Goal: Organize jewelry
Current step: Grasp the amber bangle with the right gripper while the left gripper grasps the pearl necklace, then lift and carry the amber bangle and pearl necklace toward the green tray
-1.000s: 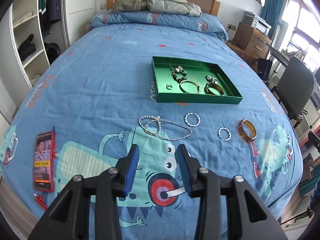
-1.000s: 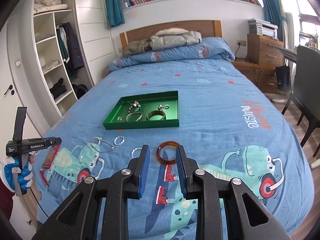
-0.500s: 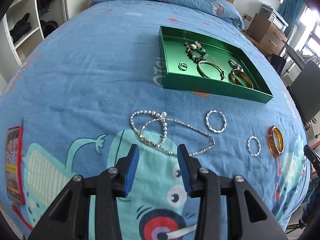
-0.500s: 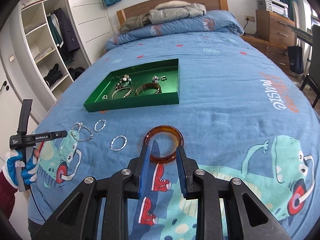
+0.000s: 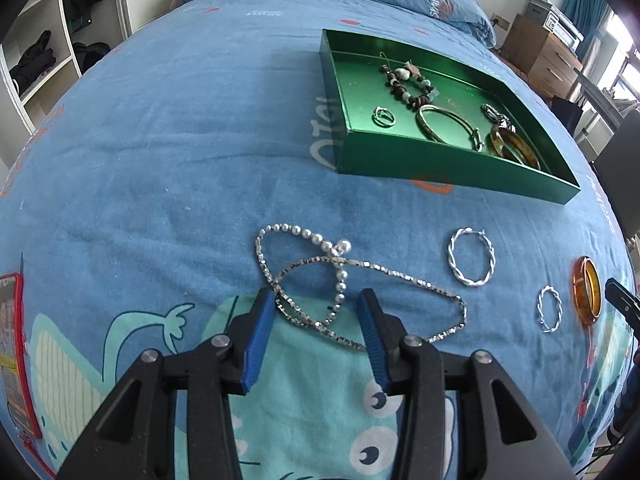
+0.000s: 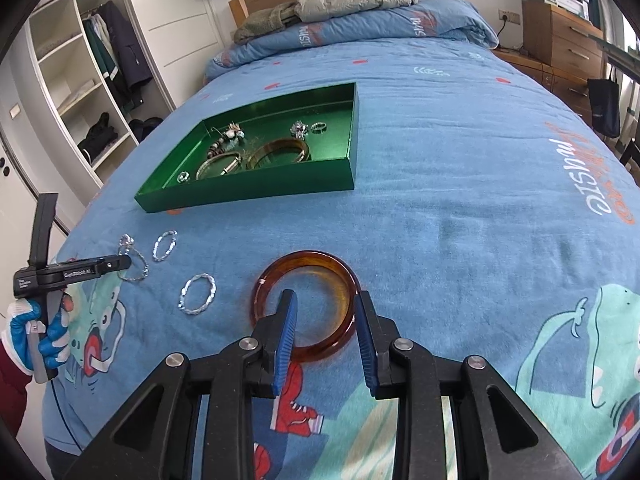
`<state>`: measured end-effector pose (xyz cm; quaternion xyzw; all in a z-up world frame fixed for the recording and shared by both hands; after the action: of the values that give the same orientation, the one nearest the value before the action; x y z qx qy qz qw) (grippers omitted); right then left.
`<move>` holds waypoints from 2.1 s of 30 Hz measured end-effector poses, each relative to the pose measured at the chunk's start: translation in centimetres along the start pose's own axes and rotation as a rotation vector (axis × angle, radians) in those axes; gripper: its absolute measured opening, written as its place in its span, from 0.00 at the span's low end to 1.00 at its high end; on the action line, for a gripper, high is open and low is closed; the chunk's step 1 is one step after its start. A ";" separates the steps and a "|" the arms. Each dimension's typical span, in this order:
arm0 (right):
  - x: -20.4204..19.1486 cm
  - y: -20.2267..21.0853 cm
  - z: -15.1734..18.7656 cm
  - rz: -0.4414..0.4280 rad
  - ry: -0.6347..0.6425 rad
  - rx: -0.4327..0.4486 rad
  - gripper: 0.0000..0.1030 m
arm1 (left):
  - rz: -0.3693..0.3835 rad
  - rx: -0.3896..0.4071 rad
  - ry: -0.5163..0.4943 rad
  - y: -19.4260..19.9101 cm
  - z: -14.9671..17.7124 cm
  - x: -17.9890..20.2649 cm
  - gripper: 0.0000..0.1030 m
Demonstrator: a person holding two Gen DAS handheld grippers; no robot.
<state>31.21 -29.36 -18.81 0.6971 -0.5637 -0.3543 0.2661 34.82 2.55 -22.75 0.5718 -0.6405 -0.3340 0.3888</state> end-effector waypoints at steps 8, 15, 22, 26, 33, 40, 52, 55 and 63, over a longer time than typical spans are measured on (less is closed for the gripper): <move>0.7 -3.0 0.6 0.062 0.060 -0.084 0.29 | -0.008 0.050 0.010 -0.1 0.2 -0.2 0.38; 1.0 -4.1 0.4 0.063 0.061 -0.101 0.29 | -0.017 0.055 0.020 -0.2 -0.1 -0.6 0.24; 1.0 -4.0 0.4 0.084 0.053 -0.090 0.19 | -0.065 0.070 -0.029 -0.1 -0.3 0.0 0.14; 1.0 -3.5 0.5 0.110 0.043 -0.074 0.10 | -0.094 0.064 -0.052 0.3 -0.4 0.5 0.06; 0.5 -1.3 0.7 0.135 0.059 -0.021 0.10 | -0.121 0.097 -0.092 2.6 0.0 1.2 0.05; -0.5 2.1 0.6 0.143 0.059 0.040 0.10 | -0.104 0.158 -0.109 6.6 0.0 2.2 0.05; -3.3 8.5 1.7 0.118 0.040 0.128 0.10 | -0.092 0.234 -0.130 13.6 1.7 2.1 0.05; -4.3 10.0 2.1 0.107 0.039 0.151 0.10 | -0.088 0.243 -0.135 14.8 2.6 1.9 0.05; -6.8 13.0 2.9 0.082 0.050 0.200 0.10 | -0.067 0.265 -0.132 17.5 4.3 1.4 0.05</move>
<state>20.37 -25.56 -9.20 0.7049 -0.6177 -0.2676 0.2233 22.70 3.27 -9.31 0.6159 -0.6838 -0.2963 0.2557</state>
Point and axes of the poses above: each gripper's, at about its wrist camera, not at the fingertips, and y roughly against the way its jaws point, x to its right, z to its underside, the point moved 10 cm from there along -y, roughly the way its jaws point, and after that the axes turned 1 degree about z, right-handed, at the moved point
